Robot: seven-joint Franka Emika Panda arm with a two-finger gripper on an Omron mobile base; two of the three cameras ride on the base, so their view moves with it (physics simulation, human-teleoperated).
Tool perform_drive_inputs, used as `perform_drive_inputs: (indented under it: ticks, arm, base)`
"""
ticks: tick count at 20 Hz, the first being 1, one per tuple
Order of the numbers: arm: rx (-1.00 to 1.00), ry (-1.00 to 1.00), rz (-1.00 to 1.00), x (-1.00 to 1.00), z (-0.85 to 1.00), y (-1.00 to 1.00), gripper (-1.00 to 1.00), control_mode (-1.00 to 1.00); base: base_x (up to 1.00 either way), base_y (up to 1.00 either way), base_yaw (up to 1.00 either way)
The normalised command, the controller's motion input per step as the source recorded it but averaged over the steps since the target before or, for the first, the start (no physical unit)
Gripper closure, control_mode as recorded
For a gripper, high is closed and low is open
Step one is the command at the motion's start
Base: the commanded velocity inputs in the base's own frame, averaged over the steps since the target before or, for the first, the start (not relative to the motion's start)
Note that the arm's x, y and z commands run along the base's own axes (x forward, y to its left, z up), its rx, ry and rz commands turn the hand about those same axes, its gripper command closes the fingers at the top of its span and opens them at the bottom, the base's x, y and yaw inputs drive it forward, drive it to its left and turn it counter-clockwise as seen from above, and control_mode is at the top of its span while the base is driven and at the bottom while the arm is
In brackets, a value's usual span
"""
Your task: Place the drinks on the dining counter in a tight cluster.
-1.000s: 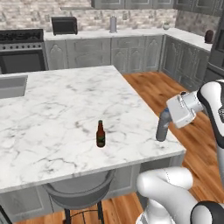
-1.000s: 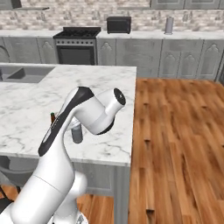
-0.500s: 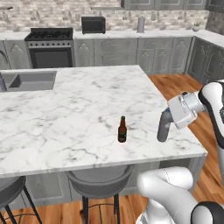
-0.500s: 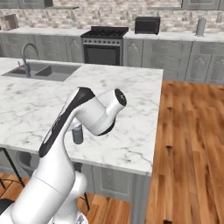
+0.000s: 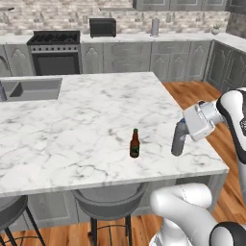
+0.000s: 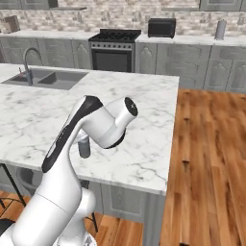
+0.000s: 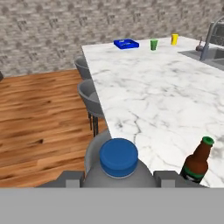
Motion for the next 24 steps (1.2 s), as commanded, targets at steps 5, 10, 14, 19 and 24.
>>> perform_drive_inputs:
  ticks: [5,10,14,19,24]
  arm:
    - [0.00,0.03,0.05,0.17,0.00,0.00,1.00,-1.00]
    - [0.00,0.02,0.15,0.83,-0.01,0.00,1.00,-1.00]
    - [0.00,-0.02,0.09,0.87,-0.40,0.00,1.00,-1.00]
    - [0.00,0.00,0.05,0.58,-0.71,0.00,1.00,-1.00]
    - [0.00,-0.03,0.00,0.30,-0.61,0.00,1.00,-1.00]
  base:
    - [0.09,0.00,0.03]
    - [0.00,0.00,0.00]
    - [0.00,0.00,0.00]
    - [0.00,0.00,0.00]
    - [0.00,0.00,0.00]
